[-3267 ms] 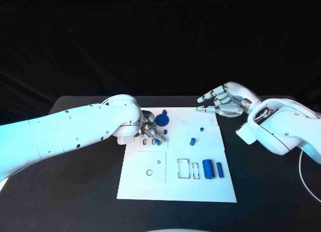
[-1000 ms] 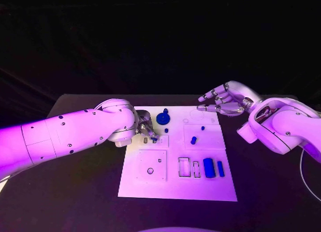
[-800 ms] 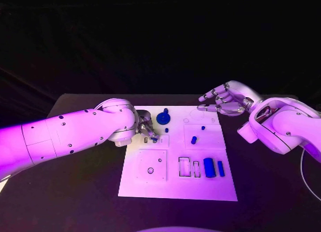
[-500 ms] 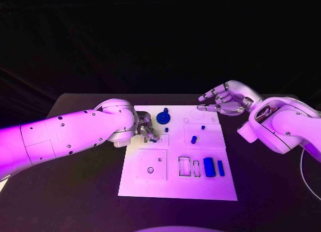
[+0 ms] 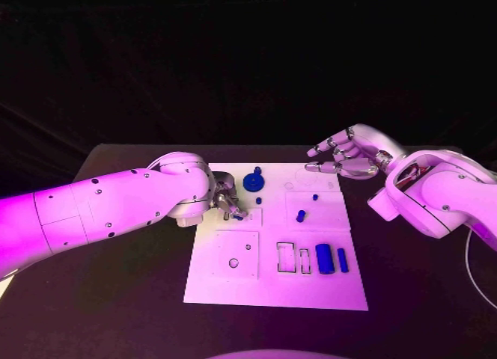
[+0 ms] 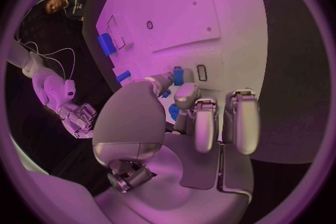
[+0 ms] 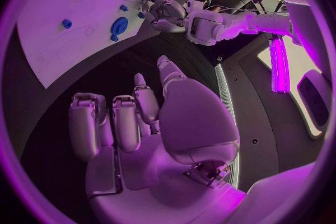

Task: Assemble the parts on the task board

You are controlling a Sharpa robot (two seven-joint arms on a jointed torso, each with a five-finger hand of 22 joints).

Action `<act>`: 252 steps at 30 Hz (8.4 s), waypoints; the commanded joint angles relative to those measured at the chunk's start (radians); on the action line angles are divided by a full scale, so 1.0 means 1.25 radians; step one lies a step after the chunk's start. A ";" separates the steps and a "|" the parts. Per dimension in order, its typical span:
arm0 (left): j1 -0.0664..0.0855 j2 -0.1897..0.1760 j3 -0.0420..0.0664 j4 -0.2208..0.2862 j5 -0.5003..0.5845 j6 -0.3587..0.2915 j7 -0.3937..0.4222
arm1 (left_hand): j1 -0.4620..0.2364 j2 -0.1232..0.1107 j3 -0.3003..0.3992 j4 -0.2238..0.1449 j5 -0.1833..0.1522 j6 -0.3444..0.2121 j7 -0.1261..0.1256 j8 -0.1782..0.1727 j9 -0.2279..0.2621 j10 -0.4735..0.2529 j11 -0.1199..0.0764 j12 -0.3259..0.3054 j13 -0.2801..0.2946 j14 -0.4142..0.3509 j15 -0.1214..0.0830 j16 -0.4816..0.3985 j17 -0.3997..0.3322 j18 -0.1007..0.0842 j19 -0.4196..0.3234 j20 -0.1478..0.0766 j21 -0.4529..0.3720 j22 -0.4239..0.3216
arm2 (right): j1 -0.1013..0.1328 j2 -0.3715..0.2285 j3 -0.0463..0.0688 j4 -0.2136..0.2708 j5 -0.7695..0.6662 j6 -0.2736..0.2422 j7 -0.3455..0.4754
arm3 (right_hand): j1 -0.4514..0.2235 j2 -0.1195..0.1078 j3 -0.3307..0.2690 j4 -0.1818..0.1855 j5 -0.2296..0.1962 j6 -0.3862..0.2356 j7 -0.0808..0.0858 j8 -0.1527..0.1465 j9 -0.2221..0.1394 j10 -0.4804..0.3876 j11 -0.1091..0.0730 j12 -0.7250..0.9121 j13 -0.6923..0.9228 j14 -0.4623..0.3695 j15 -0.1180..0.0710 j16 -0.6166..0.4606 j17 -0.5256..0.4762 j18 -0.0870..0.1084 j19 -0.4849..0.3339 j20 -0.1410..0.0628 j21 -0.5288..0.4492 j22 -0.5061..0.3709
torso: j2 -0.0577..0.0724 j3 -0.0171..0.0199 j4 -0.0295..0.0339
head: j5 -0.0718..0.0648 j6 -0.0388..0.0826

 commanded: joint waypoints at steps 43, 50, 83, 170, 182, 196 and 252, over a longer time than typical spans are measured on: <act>-0.008 0.019 -0.007 -0.038 0.040 0.065 -0.012 | -0.103 0.021 0.139 -0.158 0.001 0.033 -0.027 0.016 0.024 0.030 -0.016 0.017 0.017 0.084 -0.009 0.002 0.211 -0.012 0.051 -0.012 -0.005 0.126 | -0.001 -0.001 0.000 0.003 -0.011 0.023 0.000 | -0.003 0.010 -0.007 0.003 0.006 0.006 0.001 0.003 0.001 0.000 -0.005 0.000 -0.001 0.050 -0.001 -0.004 0.047 0.008 -0.006 0.000 -0.007 0.059 | 0.000 -0.0008 0.0006 | -0.003 -0.004; -0.008 0.018 -0.007 -0.033 0.027 0.063 -0.012 | -0.097 0.018 0.136 -0.165 0.001 0.033 -0.027 0.016 0.025 0.030 -0.016 0.015 0.015 0.084 -0.009 0.002 0.211 -0.012 0.051 -0.012 -0.005 0.126 | -0.001 -0.001 0.000 0.003 -0.010 0.023 0.000 | -0.004 0.011 -0.008 0.004 0.006 0.006 0.001 0.003 0.001 0.000 -0.005 -0.001 -0.001 0.050 -0.001 -0.004 0.048 0.008 -0.006 0.000 -0.007 0.059 | 0.000 -0.0006 0.0011 | -0.002 -0.006; -0.008 0.018 -0.007 -0.032 -0.019 0.113 -0.023 | -0.103 0.024 0.109 -0.158 -0.001 0.047 -0.029 0.016 0.024 0.042 -0.017 0.023 0.023 0.084 -0.009 0.002 0.211 -0.015 0.056 -0.013 0.004 0.140 | -0.001 -0.003 0.000 0.004 -0.008 0.022 0.003 | -0.005 0.011 -0.009 0.006 0.006 0.007 0.001 0.003 0.001 -0.001 -0.005 -0.002 -0.002 0.049 -0.001 -0.005 0.045 0.008 -0.008 0.000 -0.009 0.057 | 0.000 -0.0001 0.0001 | -0.001 -0.008; 0.000 -0.026 0.040 0.020 -0.005 0.030 -0.018 | -0.220 0.035 -0.328 0.052 -0.022 0.103 -0.043 -0.007 0.009 0.063 -0.028 0.021 0.024 0.084 -0.019 0.002 0.211 -0.022 0.068 -0.022 0.021 0.170 | -0.004 0.000 -0.003 -0.009 0.010 0.021 0.011 | -0.012 0.011 -0.030 0.022 0.005 0.005 0.000 0.002 0.000 -0.014 -0.005 -0.023 -0.020 0.041 -0.001 -0.026 0.012 0.017 -0.036 -0.001 -0.030 0.019 | -0.001 0.0002 0.0008 | -0.002 -0.002; 0.080 -0.054 0.058 -0.013 0.022 0.139 -0.016 | -0.140 0.044 -0.389 0.051 -0.020 0.044 -0.020 -0.040 -0.002 -0.010 -0.009 -0.072 -0.084 0.084 -0.005 0.002 0.211 -0.007 0.043 -0.011 -0.029 0.110 | -0.006 0.005 -0.004 -0.016 0.012 0.021 0.010 | -0.013 0.011 -0.031 0.022 0.005 0.005 0.000 0.002 0.000 -0.014 -0.005 -0.022 -0.019 0.042 -0.001 -0.026 0.013 0.017 -0.035 -0.001 -0.030 0.020 | -0.001 0.0004 0.0018 | 0.000 0.004; 0.098 0.058 0.048 -0.243 0.039 0.142 0.005 | -0.085 0.065 -0.456 0.071 -0.020 0.038 0.000 -0.087 -0.055 -0.027 0.010 -0.082 -0.110 0.084 0.014 0.002 0.211 -0.007 0.044 0.009 -0.029 0.113 | -0.007 0.012 -0.004 -0.023 0.013 0.021 0.012 | -0.011 0.013 -0.031 0.023 0.006 0.005 0.000 0.002 0.000 -0.014 -0.006 -0.023 -0.019 0.041 -0.002 -0.026 0.013 0.017 -0.035 -0.001 -0.030 0.020 | 0.003 -0.0020 -0.0030 | 0.003 0.019; 0.072 0.121 0.017 -0.339 0.074 0.196 0.025 | -0.004 0.122 -0.504 0.048 -0.016 0.047 -0.007 -0.071 -0.054 -0.021 0.004 -0.069 -0.112 0.084 0.008 0.002 0.211 -0.009 0.048 0.004 -0.022 0.125 | -0.008 0.021 -0.004 -0.026 0.013 0.025 0.015 | 0.007 0.021 -0.036 0.023 0.035 0.005 0.000 0.002 0.000 -0.015 -0.006 -0.025 -0.022 0.042 -0.003 -0.029 0.011 0.018 -0.036 -0.002 -0.034 0.017 | 0.001 -0.0008 -0.0016 | 0.005 0.008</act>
